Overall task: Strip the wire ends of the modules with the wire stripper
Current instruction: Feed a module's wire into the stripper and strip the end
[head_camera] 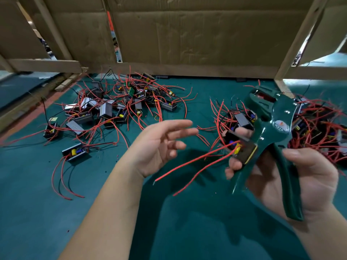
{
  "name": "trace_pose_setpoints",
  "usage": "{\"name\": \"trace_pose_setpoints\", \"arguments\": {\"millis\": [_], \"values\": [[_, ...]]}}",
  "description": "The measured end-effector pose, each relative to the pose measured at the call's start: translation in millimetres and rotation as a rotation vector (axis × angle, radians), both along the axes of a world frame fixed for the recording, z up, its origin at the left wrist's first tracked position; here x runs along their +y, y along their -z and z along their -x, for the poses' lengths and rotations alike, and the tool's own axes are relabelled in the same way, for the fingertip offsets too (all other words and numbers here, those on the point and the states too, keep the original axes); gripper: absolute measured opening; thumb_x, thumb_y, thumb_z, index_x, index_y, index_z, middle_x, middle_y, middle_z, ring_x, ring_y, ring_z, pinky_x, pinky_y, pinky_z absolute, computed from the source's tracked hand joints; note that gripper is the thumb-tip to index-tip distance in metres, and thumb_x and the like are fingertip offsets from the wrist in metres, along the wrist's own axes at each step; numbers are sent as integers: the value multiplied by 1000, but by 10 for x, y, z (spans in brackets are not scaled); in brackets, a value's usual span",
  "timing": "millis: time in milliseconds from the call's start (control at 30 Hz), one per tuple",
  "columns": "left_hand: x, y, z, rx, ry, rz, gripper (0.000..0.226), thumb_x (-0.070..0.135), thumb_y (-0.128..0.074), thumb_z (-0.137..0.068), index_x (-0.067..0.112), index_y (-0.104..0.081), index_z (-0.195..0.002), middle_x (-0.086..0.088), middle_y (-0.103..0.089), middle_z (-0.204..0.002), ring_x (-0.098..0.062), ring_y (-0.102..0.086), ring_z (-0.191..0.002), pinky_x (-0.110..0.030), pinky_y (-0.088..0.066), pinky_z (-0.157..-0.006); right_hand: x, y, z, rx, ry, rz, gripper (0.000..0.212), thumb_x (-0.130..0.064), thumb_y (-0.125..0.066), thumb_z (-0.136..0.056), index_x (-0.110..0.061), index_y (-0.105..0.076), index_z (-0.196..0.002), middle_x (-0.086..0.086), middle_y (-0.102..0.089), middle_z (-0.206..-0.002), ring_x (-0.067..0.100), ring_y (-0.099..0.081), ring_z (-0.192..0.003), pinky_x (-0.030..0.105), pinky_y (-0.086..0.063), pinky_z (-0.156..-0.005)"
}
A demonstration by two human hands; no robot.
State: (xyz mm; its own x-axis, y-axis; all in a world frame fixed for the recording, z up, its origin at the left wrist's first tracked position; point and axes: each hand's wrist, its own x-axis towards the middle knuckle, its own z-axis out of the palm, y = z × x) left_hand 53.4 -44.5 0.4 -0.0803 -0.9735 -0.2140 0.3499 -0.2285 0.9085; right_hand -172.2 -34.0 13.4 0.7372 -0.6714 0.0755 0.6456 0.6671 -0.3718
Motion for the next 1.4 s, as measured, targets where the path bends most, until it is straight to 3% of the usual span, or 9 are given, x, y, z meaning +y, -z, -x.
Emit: {"name": "trace_pose_setpoints", "arguments": {"millis": [100,267,433,600,800,1000,1100,1200,1400], "values": [[29,23,122,-97,132,13,33,47,-71,-69,19,-77,-84,-2,-75,-87,-6,-67,-60,-16,-46,-42,11,38,-56,117,12,129,57,-3,-58,-81,17,-39,-130,38,-53,-115,50,-55,-97,61,-40,-93],[62,42,245,-14,-27,137,20,30,-76,-55,18,-77,-72,-4,-73,-70,-11,-69,-61,-20,-52,-54,67,184,-148,332,9,364,55,-14,-78,-65,6,-62,-113,26,-63,-106,41,-65,-84,54,-52,-78],[53,33,221,49,-73,139,12,23,-68,-65,14,-73,-71,-1,-69,-65,-11,-68,-60,-21,-56,-61,66,189,-208,323,50,298,67,-13,-83,-57,12,-57,-113,33,-57,-100,45,-60,-82,47,-53,-72],[30,15,259,79,-248,214,7,22,-60,-82,15,-60,-83,6,-63,-61,-11,-65,-53,-24,-54,-61,34,195,-196,414,124,231,71,-22,-85,-50,5,-63,-112,24,-62,-99,42,-63,-76,55,-53,-76],[43,34,256,-344,-282,423,17,12,-46,-99,22,-52,-87,12,-50,-69,-3,-43,-51,-23,-47,-60,52,215,-231,492,101,197,68,-26,-83,-48,1,-65,-108,29,-60,-105,41,-62,-74,56,-52,-74],[50,86,248,-726,-350,585,20,16,-57,-95,26,-53,-78,19,-51,-59,1,-42,-52,-10,-34,-55,58,173,-189,369,-166,165,53,-27,-74,-67,2,-62,-110,27,-60,-88,41,-61,-78,54,-51,-78],[50,108,253,-881,-377,670,10,22,-56,-92,26,-53,-84,17,-52,-70,4,-47,-64,-12,-35,-64,53,166,-181,378,-219,153,48,-30,-74,-70,1,-64,-105,25,-61,-86,40,-62,-77,52,-52,-77],[54,109,247,-944,-401,733,5,21,-54,-93,25,-54,-89,16,-52,-81,4,-48,-76,-8,-35,-70,65,184,-187,433,-214,169,45,-35,-76,-71,-2,-65,-99,24,-61,-83,38,-62,-74,51,-52,-74],[60,88,226,-1009,-392,791,8,16,-52,-94,13,-59,-91,19,-46,-81,7,-45,-71,-8,-30,-66,69,200,-186,536,-166,211,53,-53,-75,-71,-5,-65,-89,21,-60,-75,35,-62,-64,47,-53,-65]]}}
